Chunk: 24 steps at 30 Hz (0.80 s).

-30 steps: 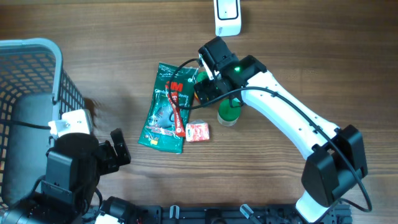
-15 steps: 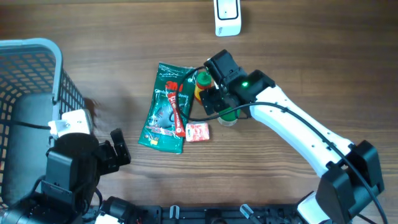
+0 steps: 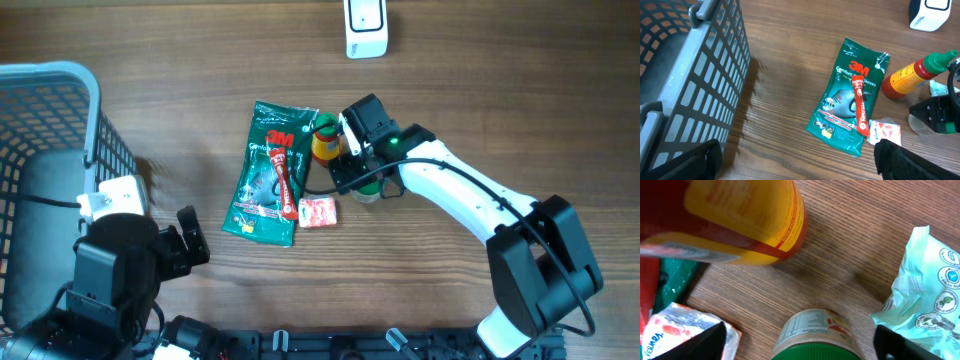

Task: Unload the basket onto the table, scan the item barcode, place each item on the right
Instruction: 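Swing the right gripper over and grasp the green-lidded container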

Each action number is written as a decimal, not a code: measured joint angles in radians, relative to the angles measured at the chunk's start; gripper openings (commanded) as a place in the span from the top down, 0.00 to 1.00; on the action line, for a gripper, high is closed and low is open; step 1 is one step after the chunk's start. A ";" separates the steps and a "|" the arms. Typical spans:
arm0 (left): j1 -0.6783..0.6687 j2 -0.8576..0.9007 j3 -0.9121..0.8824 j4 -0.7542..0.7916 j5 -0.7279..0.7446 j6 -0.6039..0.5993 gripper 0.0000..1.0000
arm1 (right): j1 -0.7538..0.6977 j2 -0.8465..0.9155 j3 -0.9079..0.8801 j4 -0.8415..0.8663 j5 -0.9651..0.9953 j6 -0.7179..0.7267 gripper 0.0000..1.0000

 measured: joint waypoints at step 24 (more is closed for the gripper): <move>0.000 0.000 0.000 0.000 0.000 0.000 0.00 | 0.000 0.004 0.005 -0.124 0.004 0.090 0.29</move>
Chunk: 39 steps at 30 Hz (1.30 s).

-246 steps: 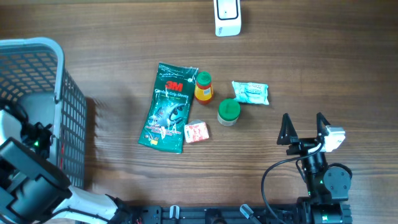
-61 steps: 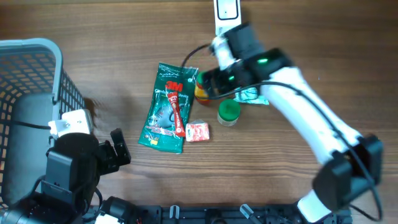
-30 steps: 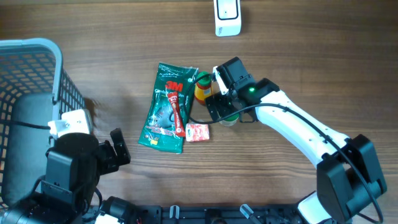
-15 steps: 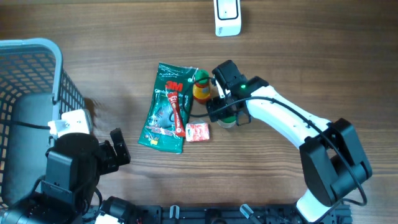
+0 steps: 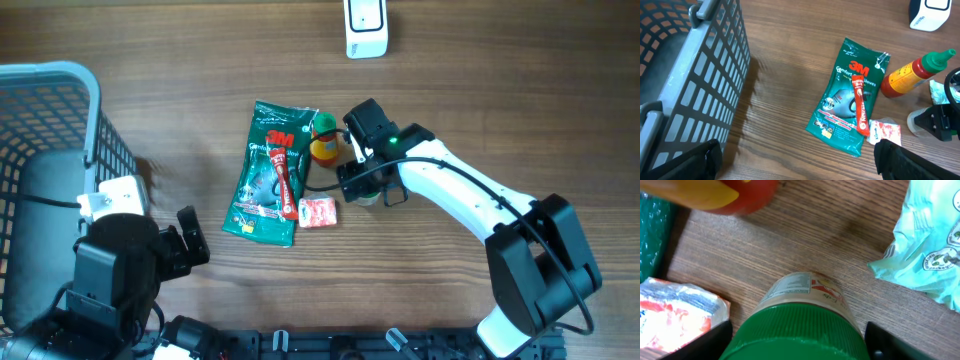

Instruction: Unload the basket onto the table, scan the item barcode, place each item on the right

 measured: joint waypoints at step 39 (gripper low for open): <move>0.000 0.000 0.000 0.000 0.000 0.000 0.00 | -0.384 -0.319 0.192 -0.060 0.231 0.260 0.00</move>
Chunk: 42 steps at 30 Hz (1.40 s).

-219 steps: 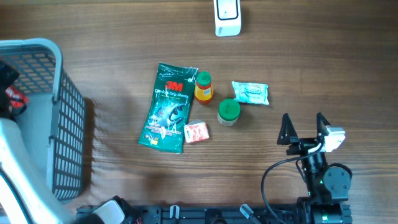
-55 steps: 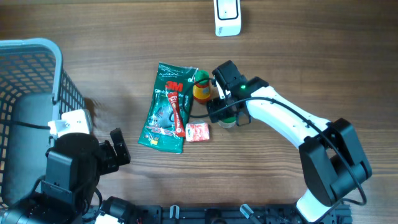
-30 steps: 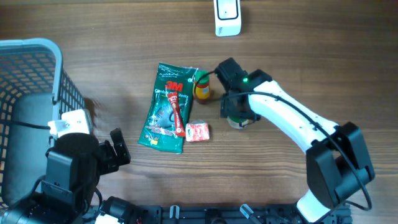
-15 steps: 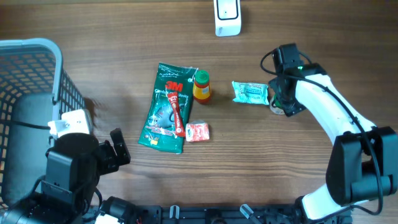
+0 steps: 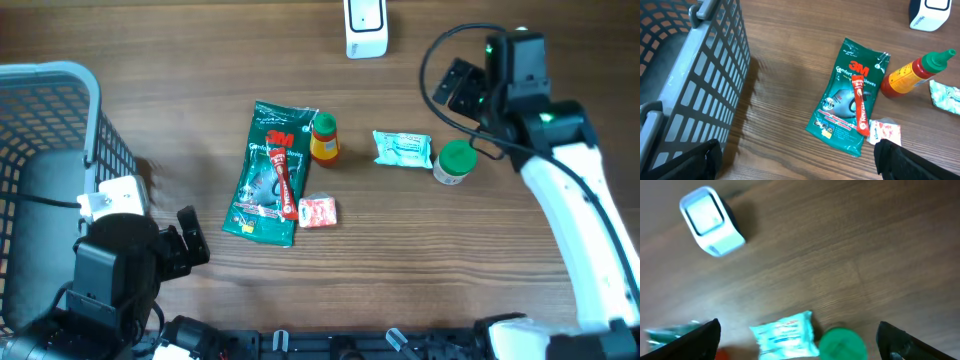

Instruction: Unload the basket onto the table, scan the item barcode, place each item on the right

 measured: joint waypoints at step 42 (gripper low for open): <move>0.000 0.000 0.000 0.000 0.000 0.000 0.00 | -0.090 0.369 -0.191 -0.064 -0.156 0.139 0.00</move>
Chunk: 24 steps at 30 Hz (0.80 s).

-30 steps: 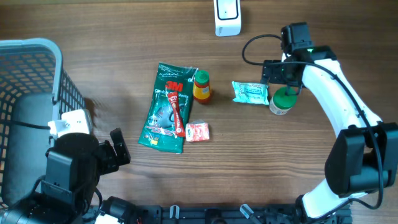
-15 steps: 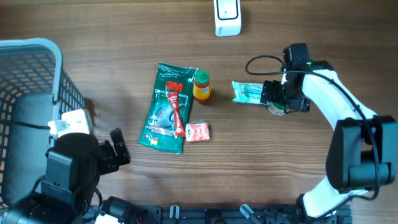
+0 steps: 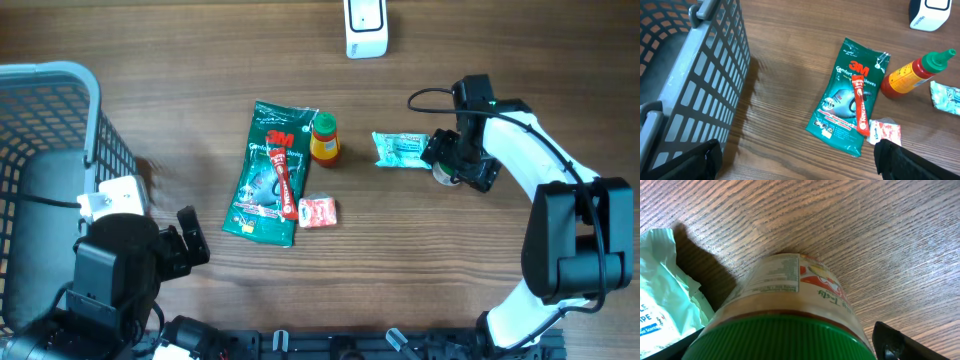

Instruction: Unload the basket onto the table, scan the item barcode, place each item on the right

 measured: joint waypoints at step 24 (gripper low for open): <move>0.000 0.000 0.000 0.000 0.000 0.000 0.00 | -0.087 0.000 -0.001 0.027 -0.191 0.047 0.52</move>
